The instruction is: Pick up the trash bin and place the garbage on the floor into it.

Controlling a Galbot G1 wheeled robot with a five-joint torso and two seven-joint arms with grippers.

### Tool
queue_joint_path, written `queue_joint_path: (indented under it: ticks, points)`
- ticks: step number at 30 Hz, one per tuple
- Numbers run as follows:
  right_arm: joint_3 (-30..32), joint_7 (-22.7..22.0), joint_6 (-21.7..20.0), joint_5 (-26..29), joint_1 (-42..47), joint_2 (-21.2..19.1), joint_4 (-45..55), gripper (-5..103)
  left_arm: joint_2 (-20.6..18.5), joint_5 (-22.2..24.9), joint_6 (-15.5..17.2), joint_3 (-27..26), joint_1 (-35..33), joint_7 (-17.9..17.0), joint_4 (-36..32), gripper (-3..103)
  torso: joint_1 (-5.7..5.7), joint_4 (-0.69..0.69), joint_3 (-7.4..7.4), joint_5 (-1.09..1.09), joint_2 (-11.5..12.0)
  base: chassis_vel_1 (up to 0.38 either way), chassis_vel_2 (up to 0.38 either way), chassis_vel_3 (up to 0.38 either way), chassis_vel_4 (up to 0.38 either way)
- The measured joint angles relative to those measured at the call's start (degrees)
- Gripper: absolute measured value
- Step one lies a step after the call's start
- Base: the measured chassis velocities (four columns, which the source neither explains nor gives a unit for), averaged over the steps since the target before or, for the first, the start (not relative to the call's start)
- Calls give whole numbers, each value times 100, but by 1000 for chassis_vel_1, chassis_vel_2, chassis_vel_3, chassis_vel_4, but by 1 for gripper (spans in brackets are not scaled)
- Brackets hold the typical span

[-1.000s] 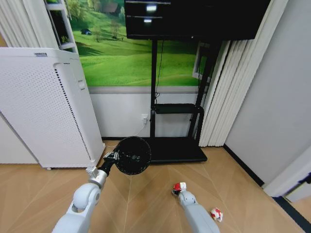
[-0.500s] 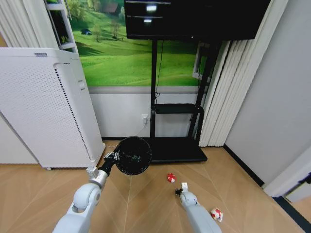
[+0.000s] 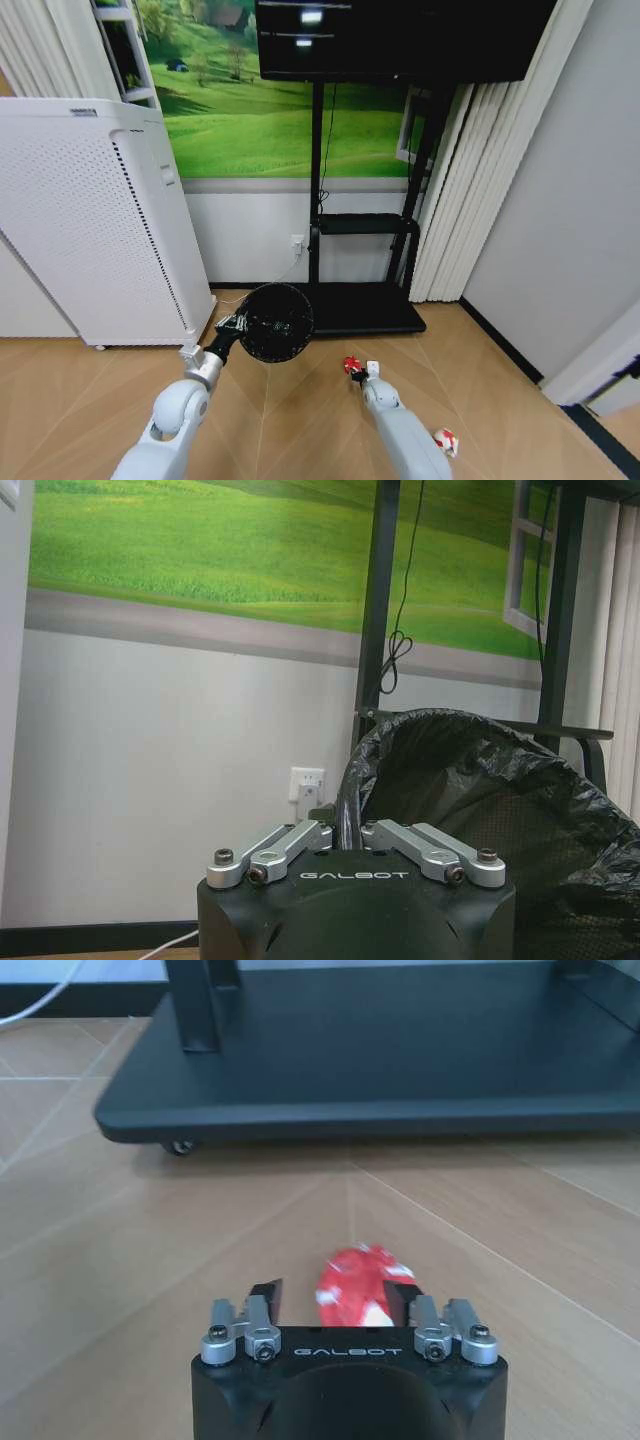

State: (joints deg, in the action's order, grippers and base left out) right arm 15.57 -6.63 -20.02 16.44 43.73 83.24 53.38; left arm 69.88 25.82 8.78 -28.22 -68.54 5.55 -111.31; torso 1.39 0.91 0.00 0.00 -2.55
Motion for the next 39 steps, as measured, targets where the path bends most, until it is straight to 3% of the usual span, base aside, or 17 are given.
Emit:
queue_joint_path:
  ticks: [1,9,12,27,39]
  points:
    - [0,0,0,0,0,0,0,61,0,0,0,0,0,0,0,7,0,0,0,0,0,0,0,0,0]
    - [62,-80,143,-452,-445,421,-844,93,-48,9,8,-41,-51,-15,-49,7,0,0,0,0,0,0,0,0,0]
    - [84,-128,160,-520,-496,481,-1022,99,-55,19,8,-45,-52,-13,-52,7,0,0,0,0,0,0,0,0,0]
    - [125,-466,489,-572,-497,552,-1248,100,-104,52,9,-55,-42,39,-54,7,0,0,0,1,0,0,0,0,0]
    - [228,-319,315,-304,244,97,55,100,-44,30,9,-32,-27,109,-23,7,0,1,0,1,0,0,0,0,0]
